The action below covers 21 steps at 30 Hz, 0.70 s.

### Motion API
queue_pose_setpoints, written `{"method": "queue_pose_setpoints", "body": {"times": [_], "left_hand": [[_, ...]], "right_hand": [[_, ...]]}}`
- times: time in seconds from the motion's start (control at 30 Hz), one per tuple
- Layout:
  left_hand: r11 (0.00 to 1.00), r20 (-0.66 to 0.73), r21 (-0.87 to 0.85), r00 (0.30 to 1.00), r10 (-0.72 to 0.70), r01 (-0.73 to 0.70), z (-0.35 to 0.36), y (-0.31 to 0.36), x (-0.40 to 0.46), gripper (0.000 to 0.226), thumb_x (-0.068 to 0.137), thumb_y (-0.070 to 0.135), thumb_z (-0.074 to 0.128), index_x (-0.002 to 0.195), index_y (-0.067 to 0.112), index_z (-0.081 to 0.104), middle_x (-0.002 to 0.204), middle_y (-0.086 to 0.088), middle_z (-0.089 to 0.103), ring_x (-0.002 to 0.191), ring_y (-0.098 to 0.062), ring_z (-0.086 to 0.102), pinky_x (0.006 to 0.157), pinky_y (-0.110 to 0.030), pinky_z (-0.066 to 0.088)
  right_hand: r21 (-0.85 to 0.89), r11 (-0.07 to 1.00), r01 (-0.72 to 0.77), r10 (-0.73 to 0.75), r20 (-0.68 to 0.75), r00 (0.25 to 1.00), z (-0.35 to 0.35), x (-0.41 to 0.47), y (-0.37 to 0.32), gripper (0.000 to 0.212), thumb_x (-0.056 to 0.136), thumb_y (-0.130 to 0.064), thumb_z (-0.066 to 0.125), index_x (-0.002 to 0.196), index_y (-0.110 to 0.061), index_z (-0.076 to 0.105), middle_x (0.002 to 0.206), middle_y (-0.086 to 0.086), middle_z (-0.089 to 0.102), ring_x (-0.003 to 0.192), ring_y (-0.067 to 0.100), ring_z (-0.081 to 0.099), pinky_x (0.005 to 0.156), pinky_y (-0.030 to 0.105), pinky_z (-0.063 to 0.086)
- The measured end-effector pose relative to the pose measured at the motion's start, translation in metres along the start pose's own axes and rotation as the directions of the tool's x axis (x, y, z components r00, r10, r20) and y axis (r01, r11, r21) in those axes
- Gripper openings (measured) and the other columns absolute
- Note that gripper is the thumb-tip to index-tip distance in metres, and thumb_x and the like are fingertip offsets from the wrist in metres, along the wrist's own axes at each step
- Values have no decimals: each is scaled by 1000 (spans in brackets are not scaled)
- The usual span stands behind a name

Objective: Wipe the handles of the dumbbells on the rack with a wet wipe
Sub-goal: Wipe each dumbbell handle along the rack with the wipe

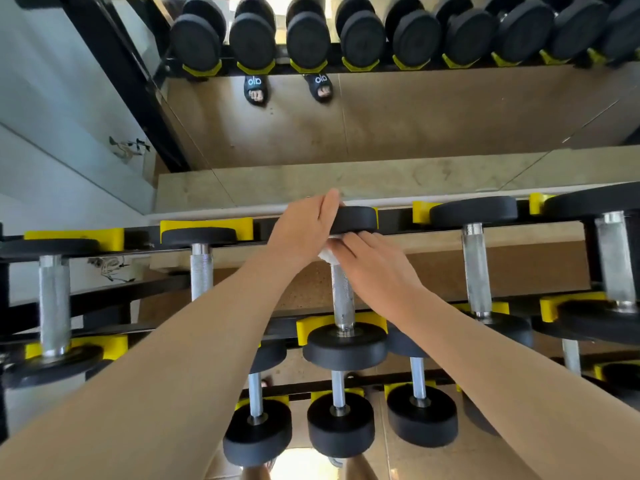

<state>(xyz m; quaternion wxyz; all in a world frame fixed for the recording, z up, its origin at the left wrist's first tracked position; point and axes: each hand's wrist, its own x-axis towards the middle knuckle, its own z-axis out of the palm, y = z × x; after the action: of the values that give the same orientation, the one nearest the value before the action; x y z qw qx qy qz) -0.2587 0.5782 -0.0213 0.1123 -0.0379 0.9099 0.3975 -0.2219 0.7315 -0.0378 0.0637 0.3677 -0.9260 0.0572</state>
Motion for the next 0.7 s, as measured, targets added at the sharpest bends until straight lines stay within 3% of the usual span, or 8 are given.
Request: {"method": "queue_pose_setpoints", "body": {"times": [0.1, 0.17, 0.23, 0.3, 0.4, 0.5, 0.57, 0.7], "left_hand": [[1000, -24, -2, 1000, -10, 10, 3, -2, 0, 50, 111, 39, 27, 111, 19, 73, 93, -3, 69, 94, -24, 64, 90, -43, 52], [1000, -30, -4, 999, -16, 16, 4, -4, -1, 50, 111, 42, 25, 108, 23, 72, 86, 2, 67, 89, -17, 64, 88, -43, 54], [1000, -24, -7, 1000, -17, 16, 6, -4, -1, 50, 111, 43, 24, 105, 25, 70, 84, 6, 65, 85, -10, 62, 86, -42, 56], [1000, -29, -14, 999, -26, 25, 6, -6, 0, 51, 110, 44, 23, 104, 26, 70, 84, 7, 65, 84, -8, 61, 86, -43, 56], [999, -37, -36, 999, -32, 31, 8, -9, 1, 52, 109, 47, 24, 105, 27, 71, 85, 5, 67, 86, -9, 62, 86, -44, 56], [999, -46, -47, 999, -27, 25, 8, -10, 1, 54, 109, 48, 24, 108, 27, 73, 87, 4, 69, 86, -11, 63, 86, -43, 55], [998, -48, -57, 998, -32, 29, 9, -10, 1, 54, 109, 49, 24, 109, 27, 73, 89, 4, 69, 88, -11, 63, 87, -43, 55], [996, -41, -79, 998, -44, 41, 10, -11, 1, 53, 109, 48, 24, 108, 27, 72, 90, 5, 69, 89, -10, 62, 88, -43, 55]], "right_hand": [[115, 983, -145, 148, -24, 989, 3, -15, 9, 34, 80, -8, 66, 114, -11, 66, 91, 5, 65, 77, 23, 61, 66, 32, 50], [327, 844, -426, 434, 51, 900, 8, -23, 8, 22, 92, -14, 59, 112, -17, 67, 92, -2, 65, 77, 13, 59, 68, 16, 45], [665, 367, -651, 689, 276, 670, 12, -16, 3, 16, 96, -18, 55, 101, -23, 70, 85, -10, 66, 74, 5, 56, 66, 10, 39], [749, -267, -607, 644, 607, 466, 11, 0, -4, 16, 94, -18, 56, 90, -17, 72, 71, -6, 61, 64, 11, 50, 60, 20, 37], [556, -679, -480, 439, 831, 343, 11, 10, -4, 15, 95, -12, 51, 86, -10, 62, 60, 0, 48, 51, 11, 39, 50, 26, 30], [525, -699, -485, 344, 842, 416, 12, 11, 6, 13, 97, -10, 45, 89, -10, 55, 57, -1, 46, 47, 10, 37, 47, 26, 29], [523, -650, -551, 363, 851, 379, 12, 16, 9, 13, 95, -8, 45, 85, -11, 54, 57, 0, 45, 47, 11, 36, 48, 27, 29], [665, -286, -690, 632, 672, 386, 4, 15, -9, 20, 93, -13, 51, 80, -15, 67, 66, -4, 57, 59, 14, 48, 59, 27, 36]]}}
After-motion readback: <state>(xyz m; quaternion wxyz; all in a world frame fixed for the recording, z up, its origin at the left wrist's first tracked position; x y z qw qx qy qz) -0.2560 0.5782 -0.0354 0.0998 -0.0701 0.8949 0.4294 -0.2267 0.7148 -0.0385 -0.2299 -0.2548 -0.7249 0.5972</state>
